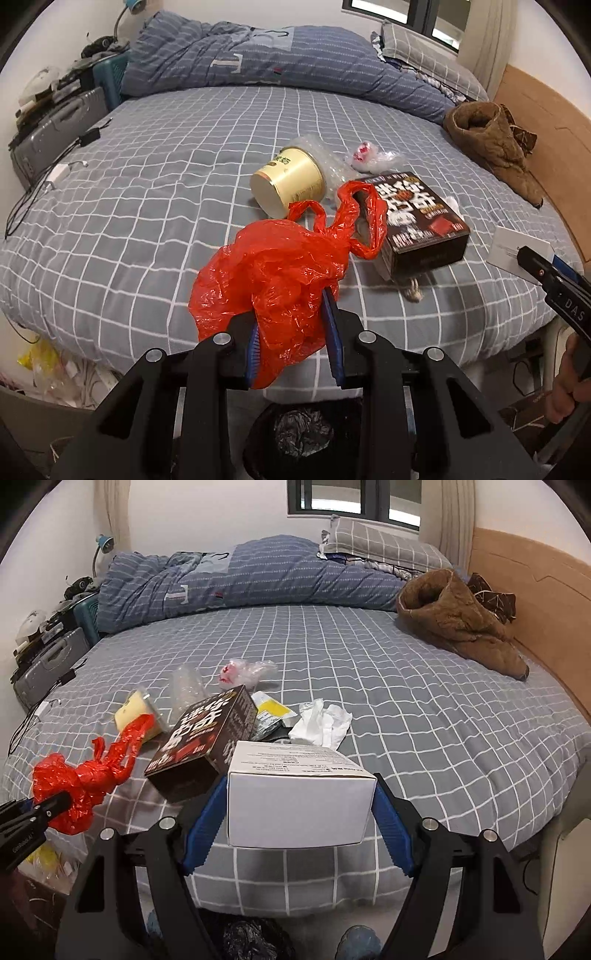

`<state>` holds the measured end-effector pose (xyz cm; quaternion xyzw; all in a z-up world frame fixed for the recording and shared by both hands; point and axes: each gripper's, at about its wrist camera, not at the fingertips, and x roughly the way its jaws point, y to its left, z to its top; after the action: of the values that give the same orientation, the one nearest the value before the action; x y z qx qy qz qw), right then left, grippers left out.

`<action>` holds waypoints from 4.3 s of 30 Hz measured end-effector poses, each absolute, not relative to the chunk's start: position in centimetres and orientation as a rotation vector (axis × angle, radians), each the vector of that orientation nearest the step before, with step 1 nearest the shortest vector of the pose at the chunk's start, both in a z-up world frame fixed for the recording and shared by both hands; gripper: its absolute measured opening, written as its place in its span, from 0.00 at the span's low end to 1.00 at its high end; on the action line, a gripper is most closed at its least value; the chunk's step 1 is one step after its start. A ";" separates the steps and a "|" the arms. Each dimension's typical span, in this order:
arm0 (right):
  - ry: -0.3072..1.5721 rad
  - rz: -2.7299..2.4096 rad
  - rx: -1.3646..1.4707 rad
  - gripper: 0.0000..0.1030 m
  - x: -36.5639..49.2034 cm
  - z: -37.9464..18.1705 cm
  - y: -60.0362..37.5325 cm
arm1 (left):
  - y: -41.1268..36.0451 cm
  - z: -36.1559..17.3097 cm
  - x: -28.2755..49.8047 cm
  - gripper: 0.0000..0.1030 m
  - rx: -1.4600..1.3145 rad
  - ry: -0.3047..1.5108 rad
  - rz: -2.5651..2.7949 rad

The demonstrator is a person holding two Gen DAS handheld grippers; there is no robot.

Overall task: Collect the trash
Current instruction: 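Carry the red bag and white box down toward the black bin with both tools, then open the left tool over the bin while the right tool drops the white box in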

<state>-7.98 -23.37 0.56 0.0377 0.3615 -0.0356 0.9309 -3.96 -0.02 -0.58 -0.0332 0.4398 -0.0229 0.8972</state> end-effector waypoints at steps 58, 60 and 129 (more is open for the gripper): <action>1.134 0.045 0.086 0.70 -20.9 -10.8 -15.6 | -0.2 -12.5 -17.3 0.27 -0.062 1.252 -0.054; 1.150 0.037 0.080 0.70 -20.5 -11.7 -15.7 | -0.6 -13.2 -16.8 0.27 -0.050 1.261 -0.058; 1.432 0.125 -0.008 0.72 -15.1 -23.9 -9.2 | 5.8 -22.5 -12.6 0.92 -0.099 1.396 0.073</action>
<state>-15.10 -9.20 -23.95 -0.0036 0.6558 0.0571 0.7528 -12.60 5.84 -22.54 -0.0456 0.6422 0.0338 0.7644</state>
